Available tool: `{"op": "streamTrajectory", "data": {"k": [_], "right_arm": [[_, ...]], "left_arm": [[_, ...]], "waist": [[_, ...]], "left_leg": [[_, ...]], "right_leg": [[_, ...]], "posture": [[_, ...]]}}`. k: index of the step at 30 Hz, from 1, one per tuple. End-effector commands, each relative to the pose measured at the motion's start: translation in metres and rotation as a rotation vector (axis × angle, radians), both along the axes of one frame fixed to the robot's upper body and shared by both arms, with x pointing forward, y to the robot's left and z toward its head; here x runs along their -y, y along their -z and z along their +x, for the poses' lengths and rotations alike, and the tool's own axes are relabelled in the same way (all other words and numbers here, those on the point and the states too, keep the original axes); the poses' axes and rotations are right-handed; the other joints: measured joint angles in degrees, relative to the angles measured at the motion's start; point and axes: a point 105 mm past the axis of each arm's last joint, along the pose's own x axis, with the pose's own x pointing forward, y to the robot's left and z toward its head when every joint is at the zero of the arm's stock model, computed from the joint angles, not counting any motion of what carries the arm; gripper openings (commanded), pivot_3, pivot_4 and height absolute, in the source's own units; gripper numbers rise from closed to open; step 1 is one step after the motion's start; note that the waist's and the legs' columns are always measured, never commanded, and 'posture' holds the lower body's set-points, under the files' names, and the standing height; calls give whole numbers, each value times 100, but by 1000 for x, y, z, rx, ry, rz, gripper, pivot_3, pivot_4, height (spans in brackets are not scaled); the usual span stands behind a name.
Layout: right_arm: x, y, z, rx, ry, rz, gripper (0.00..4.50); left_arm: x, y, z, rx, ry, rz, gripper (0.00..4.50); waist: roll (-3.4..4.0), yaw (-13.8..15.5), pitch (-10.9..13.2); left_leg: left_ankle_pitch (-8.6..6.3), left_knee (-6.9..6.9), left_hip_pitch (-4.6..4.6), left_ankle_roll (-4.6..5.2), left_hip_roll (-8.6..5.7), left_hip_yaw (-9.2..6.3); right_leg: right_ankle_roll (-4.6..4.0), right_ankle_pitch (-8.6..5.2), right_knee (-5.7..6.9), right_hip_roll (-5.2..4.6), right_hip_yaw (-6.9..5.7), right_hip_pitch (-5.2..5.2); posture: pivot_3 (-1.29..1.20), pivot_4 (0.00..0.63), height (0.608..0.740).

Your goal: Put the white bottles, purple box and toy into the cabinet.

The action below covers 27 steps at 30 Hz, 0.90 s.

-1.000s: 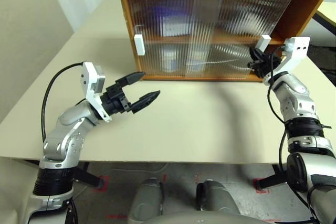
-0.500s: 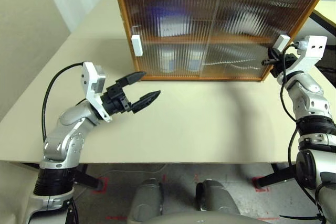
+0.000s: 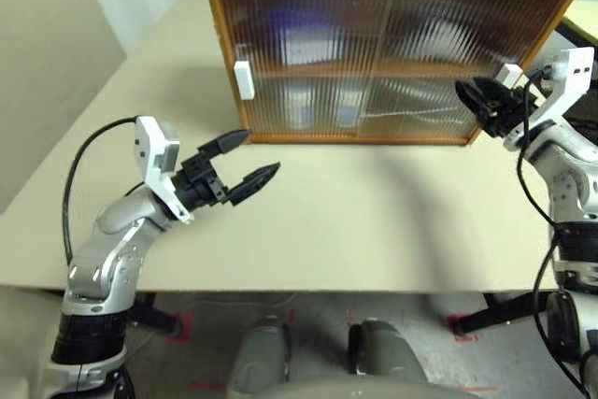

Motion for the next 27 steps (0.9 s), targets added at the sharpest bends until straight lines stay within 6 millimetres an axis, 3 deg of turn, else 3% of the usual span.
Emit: {"op": "streamTrajectory", "data": {"k": [1,3,4,8,10,12,17,22,27], "right_arm": [[9,10,-20,-25,-93,27,3620],[22,30,-39,-73,-139,47,4366],[37,38,-44,-75,-96,55,4442],[74,50,-49,-48,17,84,4442],[111,76,-50,-111,218,155,4442],[127,87,-52,-119,304,202,4442],[131,88,-51,-59,313,134,4442],[137,88,-55,-67,312,142,4442],[150,83,-58,-49,371,190,4442]], "left_arm": [[-27,6,9,-22,-177,38,4500],[-56,17,17,-50,-344,66,4500],[-69,22,20,-65,-420,85,4500],[-89,34,26,-101,-548,94,4500],[-103,53,32,-140,-653,107,4500],[-108,65,35,-162,-713,117,4500],[-122,68,44,-143,-835,131,4500],[-122,63,51,-108,-861,134,4500],[-120,63,55,-91,-867,127,4500]], "waist": [[-1,54,5],[-12,86,17],[-15,94,30],[-16,84,105],[-28,61,128],[-35,57,143],[-51,35,153],[-56,33,155],[-59,28,153]], "left_leg": [[0,0,0,0,-1,1],[0,-1,0,1,-1,0],[-1,-4,3,1,-1,-3],[-1,-5,6,0,-5,-1],[-1,-5,6,-1,-4,0],[-2,-5,11,-2,-4,1],[0,-33,7,0,-8,1],[0,-50,6,2,-14,1],[-1,-65,4,0,-13,1]], "right_leg": [[0,0,-1,0,1,0],[0,-1,-3,0,0,0],[0,-3,-5,0,-2,4],[4,1,-6,-5,0,4],[4,3,-7,-5,0,2],[1,5,-8,-5,0,4],[-5,-3,-14,0,4,-4],[78,42,-30,-3,5,-2],[69,52,-62,-5,2,3]], "posture": [[156,17,740],[158,32,740],[157,38,740],[155,49,740],[143,58,740],[138,58,740],[135,48,740],[112,51,740],[110,32,740]]}}
